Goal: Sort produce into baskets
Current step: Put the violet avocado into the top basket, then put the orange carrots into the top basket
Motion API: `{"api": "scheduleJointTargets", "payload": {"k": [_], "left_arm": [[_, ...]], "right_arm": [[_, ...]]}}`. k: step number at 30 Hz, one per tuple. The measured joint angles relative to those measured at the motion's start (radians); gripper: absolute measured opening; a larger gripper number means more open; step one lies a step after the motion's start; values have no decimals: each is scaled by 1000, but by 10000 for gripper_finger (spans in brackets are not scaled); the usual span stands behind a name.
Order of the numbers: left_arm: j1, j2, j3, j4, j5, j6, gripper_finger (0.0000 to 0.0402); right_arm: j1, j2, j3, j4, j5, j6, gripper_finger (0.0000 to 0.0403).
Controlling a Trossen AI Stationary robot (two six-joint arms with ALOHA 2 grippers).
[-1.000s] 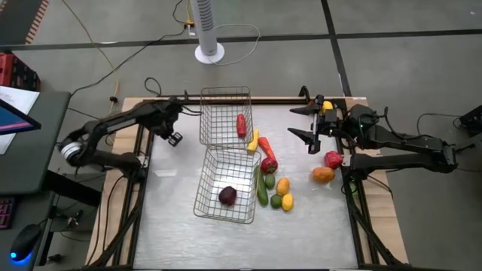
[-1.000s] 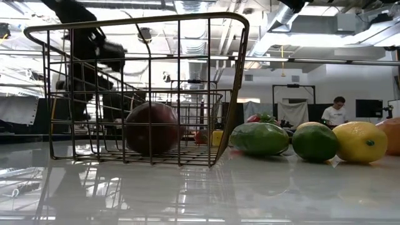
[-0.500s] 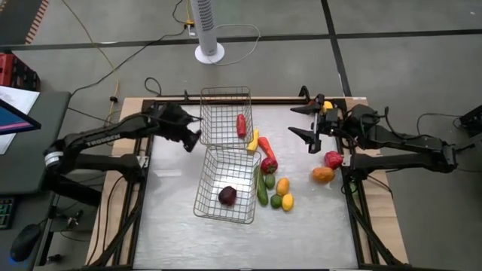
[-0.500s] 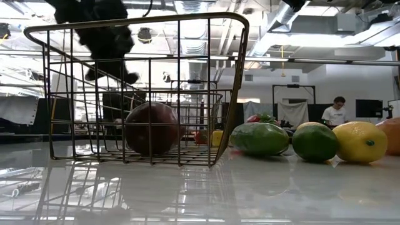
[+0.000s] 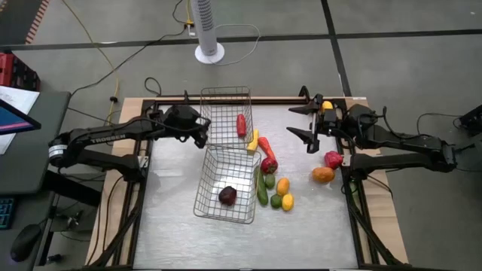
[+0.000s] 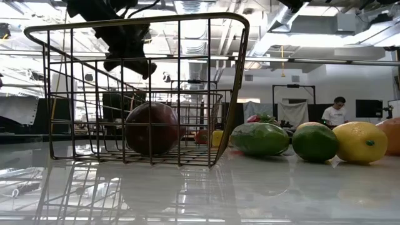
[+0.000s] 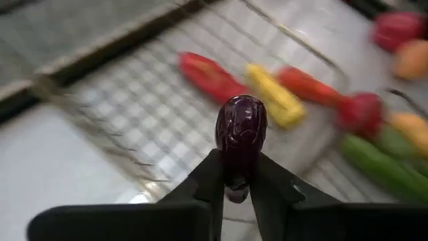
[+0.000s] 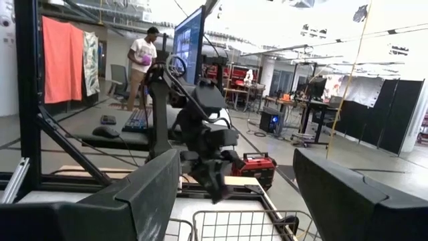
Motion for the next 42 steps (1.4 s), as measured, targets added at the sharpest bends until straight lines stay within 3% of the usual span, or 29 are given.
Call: {"api": "scheduleJointTargets", "payload": {"k": [9,13,19,23,29,35,42], "left_arm": [[23,108,3,23,42,38,207],[23,170,100,-37,58,106,248],[16,242,323,-196,50,179,252],[-32,252,364,-173,33,191,248],[-215,253,310,7,-77,239,242],[-398,253,224,178,-212,316,239],[-447,253,66,358,-232,337,239]], "right_arm": [[0,0,0,8,0,-3,317],[0,0,0,6,0,-4,317],[-4,0,0,-20,0,-15,317],[-22,0,0,-50,1,-19,317],[-37,0,0,-152,7,-18,317],[1,98,61,-418,116,-10,317],[-19,302,64,-523,109,44,318]]}}
